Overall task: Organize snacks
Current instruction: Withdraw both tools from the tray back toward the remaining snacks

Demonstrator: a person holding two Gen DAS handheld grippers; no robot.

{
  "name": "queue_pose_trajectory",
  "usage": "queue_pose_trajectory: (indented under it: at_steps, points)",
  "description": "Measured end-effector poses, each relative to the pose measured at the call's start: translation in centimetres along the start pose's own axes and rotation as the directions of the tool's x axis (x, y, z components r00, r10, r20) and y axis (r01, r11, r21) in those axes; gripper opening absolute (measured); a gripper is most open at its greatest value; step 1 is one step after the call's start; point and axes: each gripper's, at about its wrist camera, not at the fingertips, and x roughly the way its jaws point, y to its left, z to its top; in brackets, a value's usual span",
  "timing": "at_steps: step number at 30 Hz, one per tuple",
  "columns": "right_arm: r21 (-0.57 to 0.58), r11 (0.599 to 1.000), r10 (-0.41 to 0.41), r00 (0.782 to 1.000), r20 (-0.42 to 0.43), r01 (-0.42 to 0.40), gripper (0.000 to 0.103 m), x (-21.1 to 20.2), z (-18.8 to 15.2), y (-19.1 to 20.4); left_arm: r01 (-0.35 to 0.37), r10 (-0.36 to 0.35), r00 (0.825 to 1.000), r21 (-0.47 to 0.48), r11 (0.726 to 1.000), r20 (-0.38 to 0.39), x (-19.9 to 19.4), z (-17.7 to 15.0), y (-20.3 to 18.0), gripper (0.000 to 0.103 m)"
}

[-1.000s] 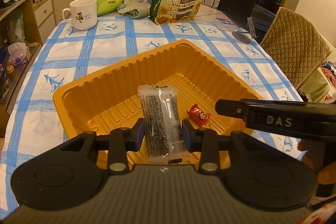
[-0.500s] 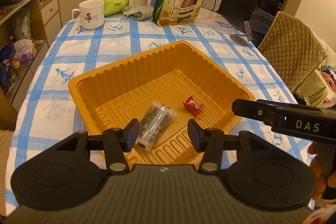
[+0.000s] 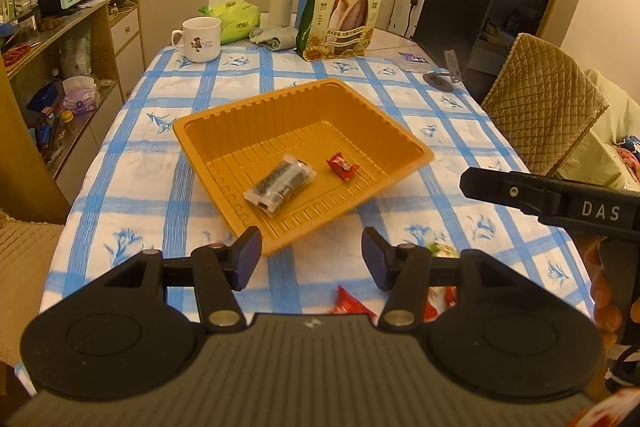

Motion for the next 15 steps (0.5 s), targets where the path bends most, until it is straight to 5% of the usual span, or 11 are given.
queue_pose_trajectory:
  at_steps: [15]
  points:
    - [-0.089, 0.996, 0.024, 0.997, -0.07, -0.03, 0.082, -9.5, -6.5, -2.0, -0.029, 0.028, 1.0, 0.008, 1.0, 0.006, -6.7, -7.4, -6.6, 0.053]
